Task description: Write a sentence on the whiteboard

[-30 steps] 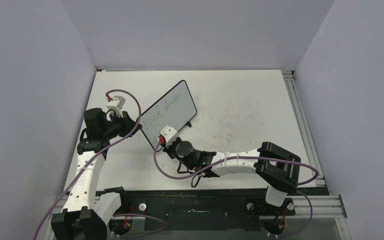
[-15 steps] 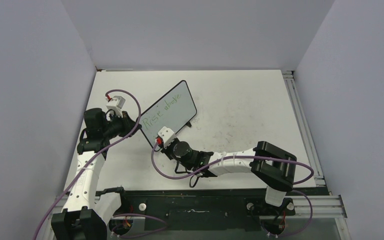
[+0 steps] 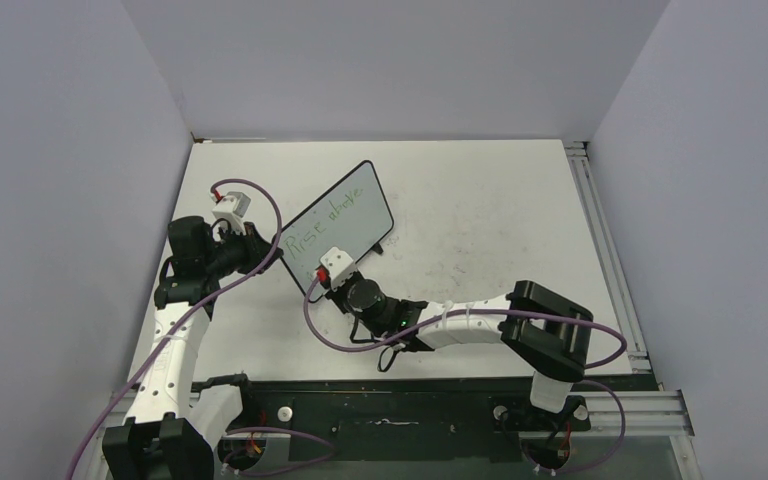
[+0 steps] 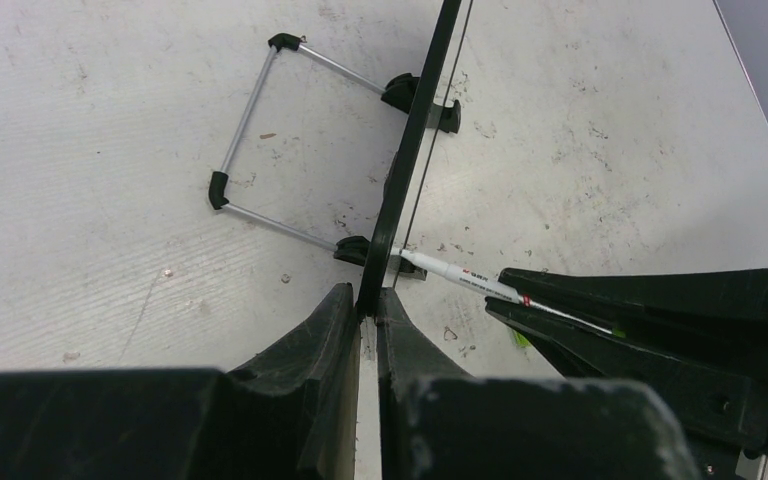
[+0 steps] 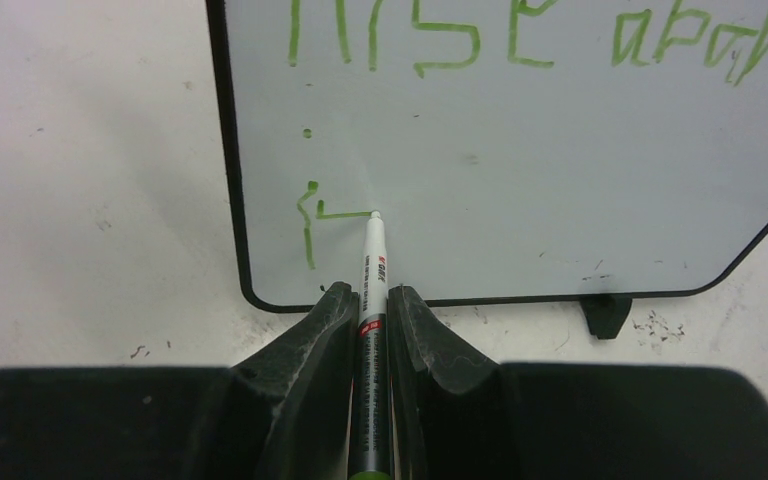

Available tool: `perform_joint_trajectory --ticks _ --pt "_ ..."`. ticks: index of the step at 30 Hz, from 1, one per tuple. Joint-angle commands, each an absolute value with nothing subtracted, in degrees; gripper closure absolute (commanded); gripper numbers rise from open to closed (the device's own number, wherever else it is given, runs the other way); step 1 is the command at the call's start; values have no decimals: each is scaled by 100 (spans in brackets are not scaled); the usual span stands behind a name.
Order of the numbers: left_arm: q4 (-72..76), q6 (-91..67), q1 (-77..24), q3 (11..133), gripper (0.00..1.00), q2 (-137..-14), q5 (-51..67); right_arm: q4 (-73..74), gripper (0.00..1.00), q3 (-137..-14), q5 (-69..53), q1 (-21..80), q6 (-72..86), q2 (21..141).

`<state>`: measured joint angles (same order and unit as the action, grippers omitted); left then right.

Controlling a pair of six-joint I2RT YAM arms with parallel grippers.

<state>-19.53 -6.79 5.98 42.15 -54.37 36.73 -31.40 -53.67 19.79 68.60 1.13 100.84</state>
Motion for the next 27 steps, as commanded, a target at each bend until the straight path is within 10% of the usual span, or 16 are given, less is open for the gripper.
perform_joint_trajectory --ticks 1,27 --pt "-1782 -740 572 4451 100 -5379 3839 -3445 95 -5572 2201 6724 212 10064" --pt "-1793 -738 576 4456 100 -5387 3823 -3654 95 -5618 1752 6873 44 9749"
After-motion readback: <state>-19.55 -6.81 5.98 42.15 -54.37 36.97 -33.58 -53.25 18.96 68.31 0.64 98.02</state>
